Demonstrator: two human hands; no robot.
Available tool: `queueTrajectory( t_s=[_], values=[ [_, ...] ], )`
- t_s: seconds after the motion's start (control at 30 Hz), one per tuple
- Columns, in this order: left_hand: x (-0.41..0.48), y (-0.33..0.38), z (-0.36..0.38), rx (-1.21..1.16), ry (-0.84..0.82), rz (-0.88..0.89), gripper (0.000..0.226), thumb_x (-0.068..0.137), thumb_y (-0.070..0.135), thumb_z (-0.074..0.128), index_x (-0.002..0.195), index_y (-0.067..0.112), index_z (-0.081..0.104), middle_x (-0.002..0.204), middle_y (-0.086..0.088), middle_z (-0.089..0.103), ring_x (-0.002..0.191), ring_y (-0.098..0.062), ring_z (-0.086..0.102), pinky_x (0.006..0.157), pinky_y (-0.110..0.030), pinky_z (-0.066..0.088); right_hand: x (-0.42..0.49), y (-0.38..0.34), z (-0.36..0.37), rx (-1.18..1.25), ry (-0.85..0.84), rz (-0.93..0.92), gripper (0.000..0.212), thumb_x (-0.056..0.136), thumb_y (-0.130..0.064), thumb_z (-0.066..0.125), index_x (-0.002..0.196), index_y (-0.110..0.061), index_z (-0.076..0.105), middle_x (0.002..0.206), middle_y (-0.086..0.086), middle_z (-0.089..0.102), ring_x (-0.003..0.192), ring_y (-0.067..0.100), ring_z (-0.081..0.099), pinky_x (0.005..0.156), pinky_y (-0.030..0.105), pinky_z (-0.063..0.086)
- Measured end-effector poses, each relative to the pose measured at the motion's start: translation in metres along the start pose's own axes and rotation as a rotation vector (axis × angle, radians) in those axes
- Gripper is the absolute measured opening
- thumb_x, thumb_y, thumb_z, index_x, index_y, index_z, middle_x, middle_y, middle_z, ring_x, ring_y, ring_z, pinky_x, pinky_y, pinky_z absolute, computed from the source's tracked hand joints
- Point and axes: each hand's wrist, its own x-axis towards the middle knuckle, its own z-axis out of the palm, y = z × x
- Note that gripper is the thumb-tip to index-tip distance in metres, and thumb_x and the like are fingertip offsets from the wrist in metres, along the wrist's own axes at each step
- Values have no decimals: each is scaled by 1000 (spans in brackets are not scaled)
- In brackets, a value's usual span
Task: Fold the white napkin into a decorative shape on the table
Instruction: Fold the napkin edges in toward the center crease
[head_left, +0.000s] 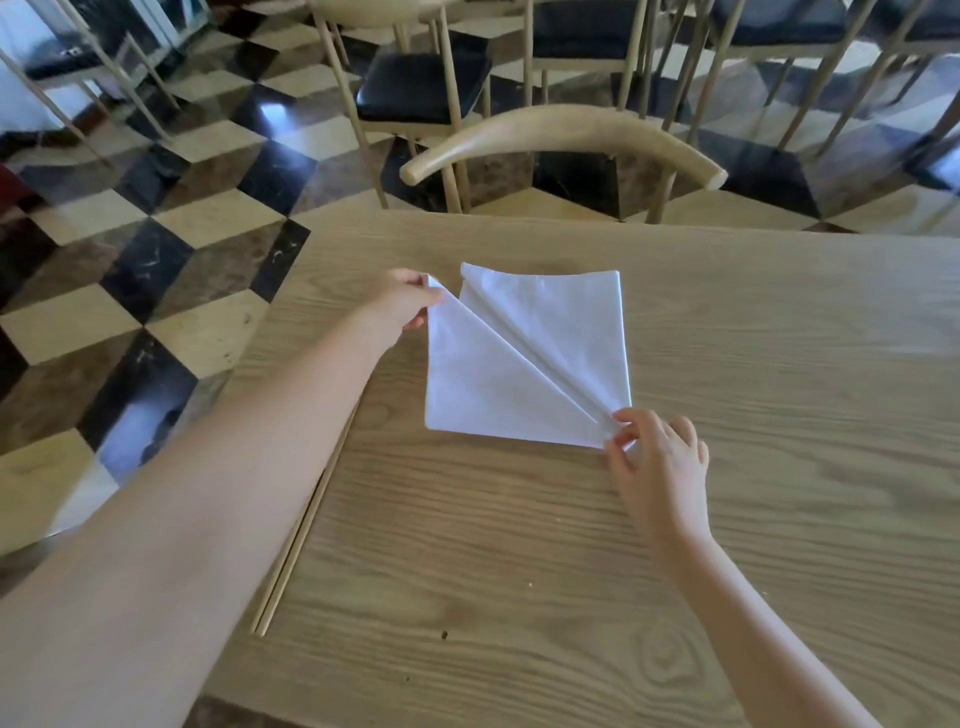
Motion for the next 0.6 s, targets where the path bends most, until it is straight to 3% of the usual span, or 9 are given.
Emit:
queueTrajectory(
  t_s=[0.23,0.33,0.5,0.6],
  values=[
    [34,-6,22,77,15,73,16,83,4,64,95,13,59,78,3,53,67,-8,50,54,-16,41,-7,0,3,144,77,84,25,81,-9,66,104,-17,60,79,-13,58,85,14,39,86,27,28],
    [44,-7,29,140,34,157,17,83,4,62,96,14,58,76,8,50,75,-12,48,54,-18,39,-8,-1,4,167,121,124,26,80,-7,67,103,-17,60,78,-14,57,84,9,36,85,27,29],
    [52,-14,38,178,119,198,28,81,-1,61,109,3,59,73,10,48,67,0,46,49,1,36,-6,-3,6,133,162,124,26,78,-5,67,101,-16,61,78,-15,56,83,12,38,80,20,22],
    [55,-18,41,216,117,218,22,82,1,60,104,7,59,73,9,48,75,-10,50,58,-7,38,-8,-4,7,127,171,122,26,78,-4,68,100,-16,61,79,-14,55,84,13,40,79,19,22]
  ],
)
